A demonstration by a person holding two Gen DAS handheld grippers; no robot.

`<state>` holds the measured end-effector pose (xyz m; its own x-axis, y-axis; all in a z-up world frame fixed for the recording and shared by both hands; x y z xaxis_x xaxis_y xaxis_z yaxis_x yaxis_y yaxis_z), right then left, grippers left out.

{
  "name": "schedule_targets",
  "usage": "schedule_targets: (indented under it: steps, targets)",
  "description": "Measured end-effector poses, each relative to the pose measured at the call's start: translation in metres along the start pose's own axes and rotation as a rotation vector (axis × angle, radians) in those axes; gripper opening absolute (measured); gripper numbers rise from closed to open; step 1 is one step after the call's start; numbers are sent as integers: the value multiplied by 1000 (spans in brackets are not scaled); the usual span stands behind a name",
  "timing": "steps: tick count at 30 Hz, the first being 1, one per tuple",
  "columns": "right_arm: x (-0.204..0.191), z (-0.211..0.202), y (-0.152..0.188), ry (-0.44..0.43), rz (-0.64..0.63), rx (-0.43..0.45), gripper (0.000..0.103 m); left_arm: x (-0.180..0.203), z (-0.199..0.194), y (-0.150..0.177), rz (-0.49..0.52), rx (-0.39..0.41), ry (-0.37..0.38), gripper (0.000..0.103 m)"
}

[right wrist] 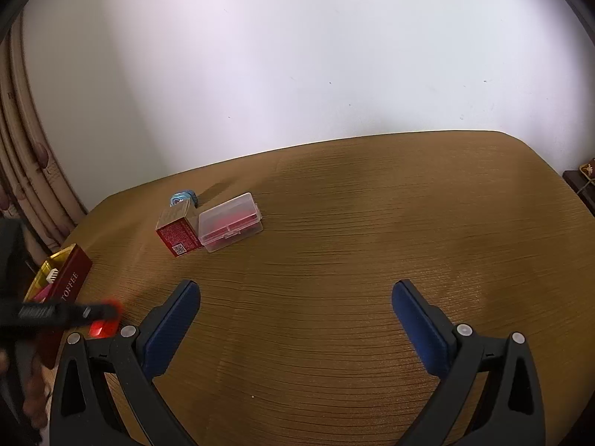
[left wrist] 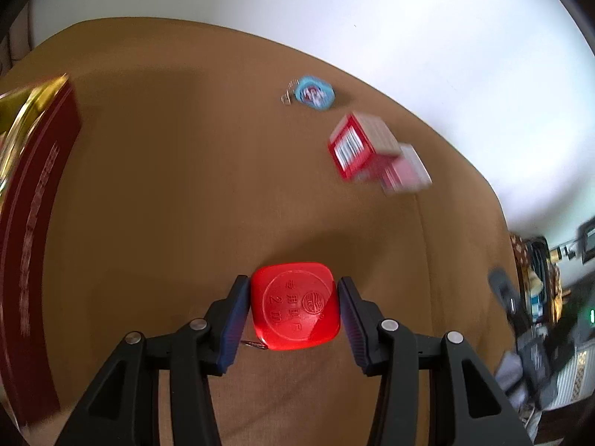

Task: Organize rigid objects
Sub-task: 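Carry the red tape measure toward the tin with the left tool while the right tool grasps the red-and-white box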

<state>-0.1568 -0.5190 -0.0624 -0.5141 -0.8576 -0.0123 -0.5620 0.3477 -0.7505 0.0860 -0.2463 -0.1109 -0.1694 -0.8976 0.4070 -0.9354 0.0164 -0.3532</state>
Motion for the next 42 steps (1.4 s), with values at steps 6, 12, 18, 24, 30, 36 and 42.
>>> schedule_targets:
  steps: [6,12,18,24,30,36,42]
  targets:
    - [0,2,1,16,-4,-12,102,-3,-18,39,-9,-21,-3,49]
    - [-3,2,-1,26,-19,-8,103,-22,-38,59,-6,32,-46,49]
    - [-57,1,-28,-111,-164,8,103,-46,-53,72,2,56,-64,49]
    - [-122,46,-62,-136,-333,-59,103,-55,-61,73,-3,55,-47,49]
    - [-153,85,-75,-90,-416,-110,100,-62,-67,75,12,57,-43,49]
    - [-157,116,-67,-37,-456,-170,89,-62,-67,75,4,57,-27,49]
    - [-158,132,-62,-42,-465,-227,39,-61,-67,75,18,58,-35,49]
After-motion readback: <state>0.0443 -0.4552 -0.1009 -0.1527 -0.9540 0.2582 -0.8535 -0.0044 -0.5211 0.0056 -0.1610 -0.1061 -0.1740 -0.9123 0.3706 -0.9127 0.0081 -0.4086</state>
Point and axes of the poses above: each gripper's, at about its wrist camera, not at the fingertips, and z roughly the way its jaws point, x to its right, y to its underside, the point moved 3 cm from there along z, roughly the way its jaws point, and after that the axes turned 6 degrees about -z, right-handed, at the moved point
